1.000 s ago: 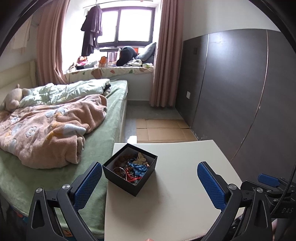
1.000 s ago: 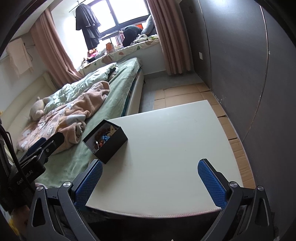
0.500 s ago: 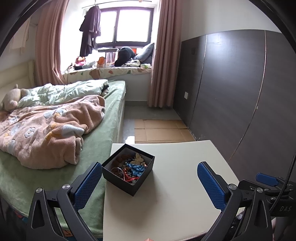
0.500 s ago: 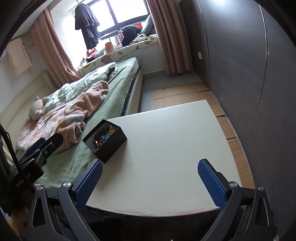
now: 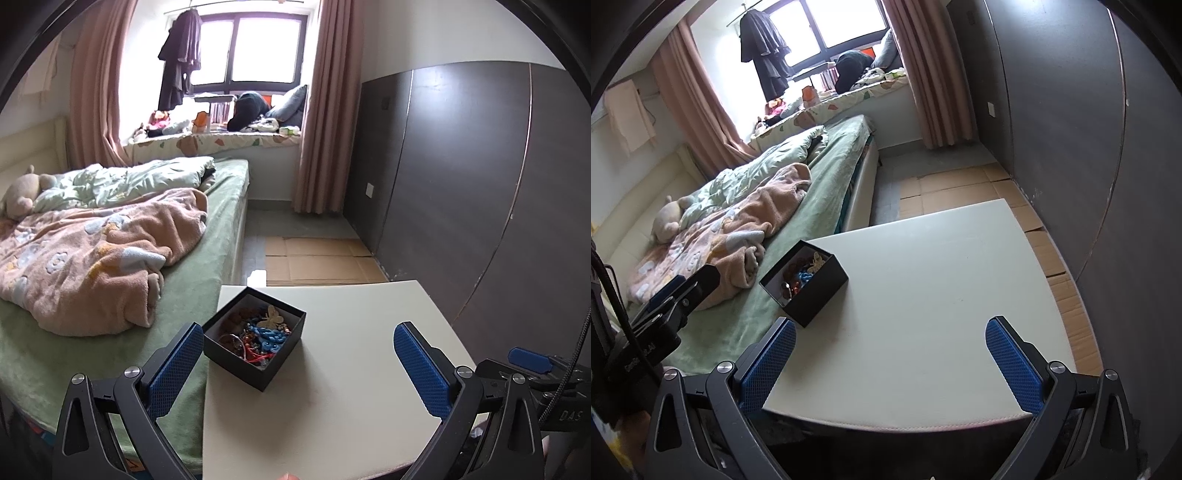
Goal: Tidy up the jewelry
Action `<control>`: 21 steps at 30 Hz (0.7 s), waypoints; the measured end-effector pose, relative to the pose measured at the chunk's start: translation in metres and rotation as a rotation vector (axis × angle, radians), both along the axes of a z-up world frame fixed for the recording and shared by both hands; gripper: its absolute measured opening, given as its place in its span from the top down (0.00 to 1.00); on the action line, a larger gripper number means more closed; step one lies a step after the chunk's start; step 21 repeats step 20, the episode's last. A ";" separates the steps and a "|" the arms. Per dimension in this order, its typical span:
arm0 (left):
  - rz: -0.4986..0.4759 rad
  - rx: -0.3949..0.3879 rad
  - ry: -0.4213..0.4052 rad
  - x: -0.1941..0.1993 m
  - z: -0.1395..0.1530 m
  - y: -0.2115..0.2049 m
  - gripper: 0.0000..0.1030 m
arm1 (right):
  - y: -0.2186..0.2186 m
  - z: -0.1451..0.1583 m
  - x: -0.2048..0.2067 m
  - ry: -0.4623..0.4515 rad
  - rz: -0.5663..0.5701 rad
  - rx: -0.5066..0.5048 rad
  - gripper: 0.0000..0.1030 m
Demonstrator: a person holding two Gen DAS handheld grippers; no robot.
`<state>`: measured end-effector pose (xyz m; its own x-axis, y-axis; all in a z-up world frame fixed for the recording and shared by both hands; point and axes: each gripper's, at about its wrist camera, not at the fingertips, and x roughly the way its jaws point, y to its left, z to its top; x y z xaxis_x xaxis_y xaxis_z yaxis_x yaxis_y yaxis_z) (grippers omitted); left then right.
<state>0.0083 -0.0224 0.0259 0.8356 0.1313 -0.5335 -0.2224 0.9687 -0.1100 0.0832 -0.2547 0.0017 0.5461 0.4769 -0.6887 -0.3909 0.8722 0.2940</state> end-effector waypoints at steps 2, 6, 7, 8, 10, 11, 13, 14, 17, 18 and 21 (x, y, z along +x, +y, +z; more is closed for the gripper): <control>0.000 -0.001 0.000 0.000 0.000 0.000 0.00 | -0.001 0.000 0.001 0.004 -0.003 0.001 0.00; -0.002 -0.007 0.002 0.000 0.000 0.000 0.00 | -0.003 0.001 0.000 0.005 -0.008 0.000 0.00; -0.002 -0.008 0.002 -0.001 0.000 0.000 0.00 | -0.003 0.001 0.000 0.005 -0.008 -0.001 0.00; -0.002 -0.009 0.003 -0.001 0.000 0.000 0.00 | -0.003 0.001 0.000 0.005 -0.009 -0.001 0.00; -0.004 -0.008 0.004 -0.001 0.000 -0.001 0.00 | -0.004 0.001 0.000 0.007 -0.011 -0.002 0.00; -0.004 -0.007 0.002 -0.002 0.000 -0.002 0.00 | -0.004 0.000 0.000 0.007 -0.012 -0.002 0.00; 0.001 -0.004 -0.001 -0.003 0.000 -0.003 0.00 | -0.005 0.001 0.000 0.006 -0.013 -0.001 0.00; 0.003 -0.006 -0.004 -0.004 0.001 -0.003 0.00 | -0.004 0.000 0.000 0.006 -0.013 -0.003 0.00; -0.001 -0.015 -0.010 -0.005 0.001 -0.002 0.00 | -0.005 0.000 0.000 0.008 -0.013 -0.002 0.00; 0.000 -0.013 -0.010 -0.005 0.001 -0.003 0.00 | -0.005 0.000 0.001 0.011 -0.016 -0.002 0.00; -0.006 -0.015 -0.008 -0.005 0.001 -0.004 0.00 | -0.007 0.001 0.000 0.011 -0.020 -0.001 0.00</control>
